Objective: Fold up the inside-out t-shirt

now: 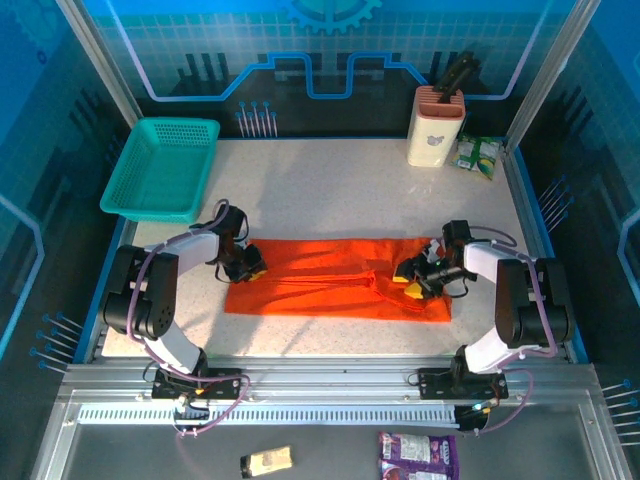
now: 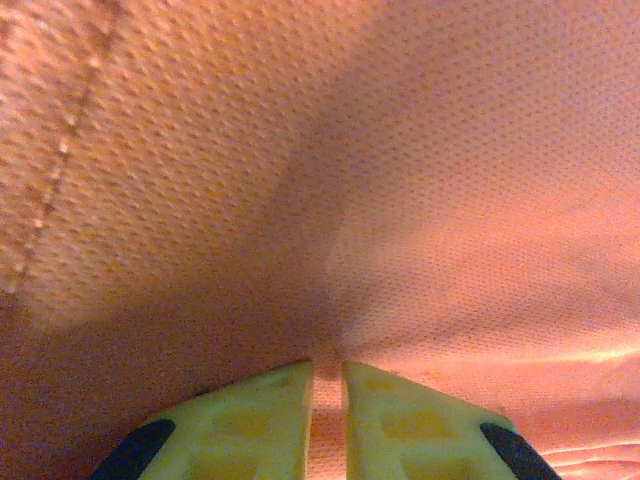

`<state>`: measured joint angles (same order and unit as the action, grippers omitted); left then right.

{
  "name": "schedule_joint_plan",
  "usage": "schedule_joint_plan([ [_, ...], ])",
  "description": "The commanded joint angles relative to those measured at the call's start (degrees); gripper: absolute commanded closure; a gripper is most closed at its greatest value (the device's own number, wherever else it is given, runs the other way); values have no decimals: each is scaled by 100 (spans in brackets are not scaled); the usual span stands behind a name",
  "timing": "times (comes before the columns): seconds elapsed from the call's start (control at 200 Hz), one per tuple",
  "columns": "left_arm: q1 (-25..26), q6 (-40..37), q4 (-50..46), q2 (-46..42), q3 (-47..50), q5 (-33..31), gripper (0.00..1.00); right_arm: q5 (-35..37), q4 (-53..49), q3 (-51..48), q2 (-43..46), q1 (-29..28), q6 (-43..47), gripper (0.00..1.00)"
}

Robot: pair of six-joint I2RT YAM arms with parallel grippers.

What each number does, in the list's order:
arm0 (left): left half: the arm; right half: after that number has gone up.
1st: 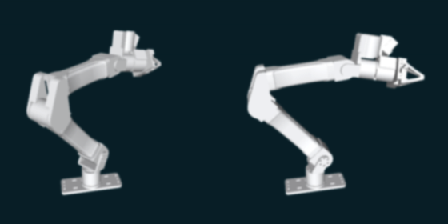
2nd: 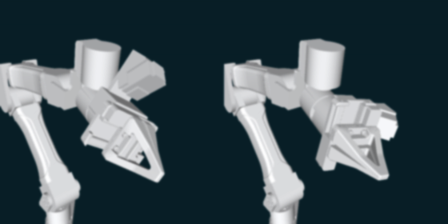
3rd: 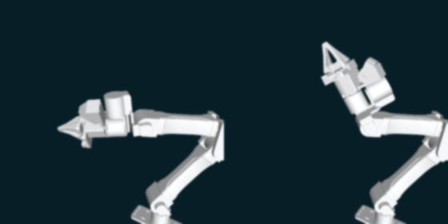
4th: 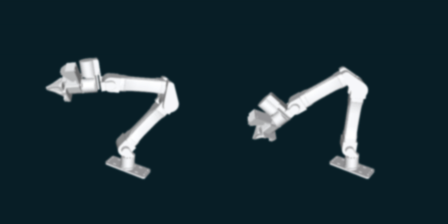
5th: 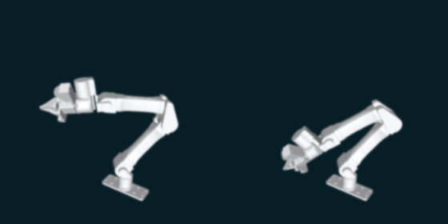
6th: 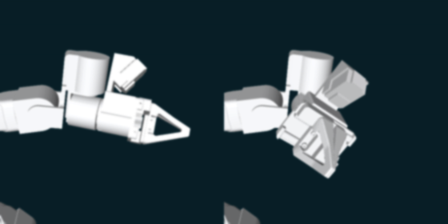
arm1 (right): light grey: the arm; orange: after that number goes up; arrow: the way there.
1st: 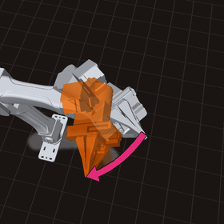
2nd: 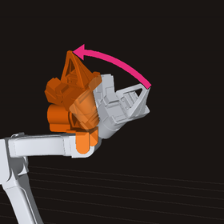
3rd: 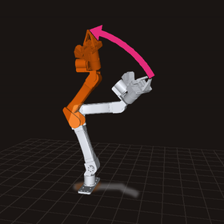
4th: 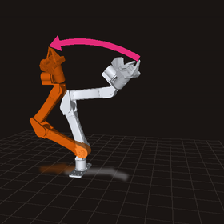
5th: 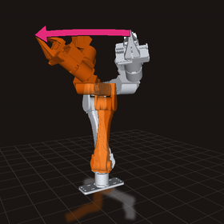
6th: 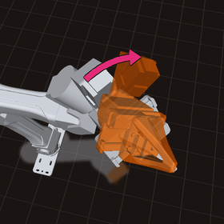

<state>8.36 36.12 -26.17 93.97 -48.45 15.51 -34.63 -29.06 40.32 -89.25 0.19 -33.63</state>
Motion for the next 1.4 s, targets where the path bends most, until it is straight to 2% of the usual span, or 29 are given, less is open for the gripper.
schedule_joint_plan([
  [0.0, -76, 109, 16, 9, 81, 4, 83, 451, -496, 252, 258, 87, 167, 48],
  [0.075, -80, 119, 116, -98, 81, 163, 83, 445, -759, 447, 485, 96, 368, 49],
  [0.145, -80, 158, 221, -238, 82, 336, 82, 732, -1093, 700, 687, 118, 667, 50],
  [0.35, -71, 202, 139, -504, -34, 505, 81, 2908, -2067, 1491, 508, 138, 1492, 53],
  [0.445, -58, 221, 122, -586, -33, 532, 80, 3425, -2198, 1654, 265, 142, 1689, 53],
  [0.76, -23, 271, 154, -717, 92, 523, 80, 3466, -1691, 1367, -221, 139, 1512, 55],
  [1.086, -32, 282, 98, -754, 64, 522, 80, 3376, -1305, 886, -400, 137, 1399, 55],
  [1.391, -27, 299, 38, -779, 28, 506, 80, 3428, -1259, 919, -305, 134, 1350, 57],
])
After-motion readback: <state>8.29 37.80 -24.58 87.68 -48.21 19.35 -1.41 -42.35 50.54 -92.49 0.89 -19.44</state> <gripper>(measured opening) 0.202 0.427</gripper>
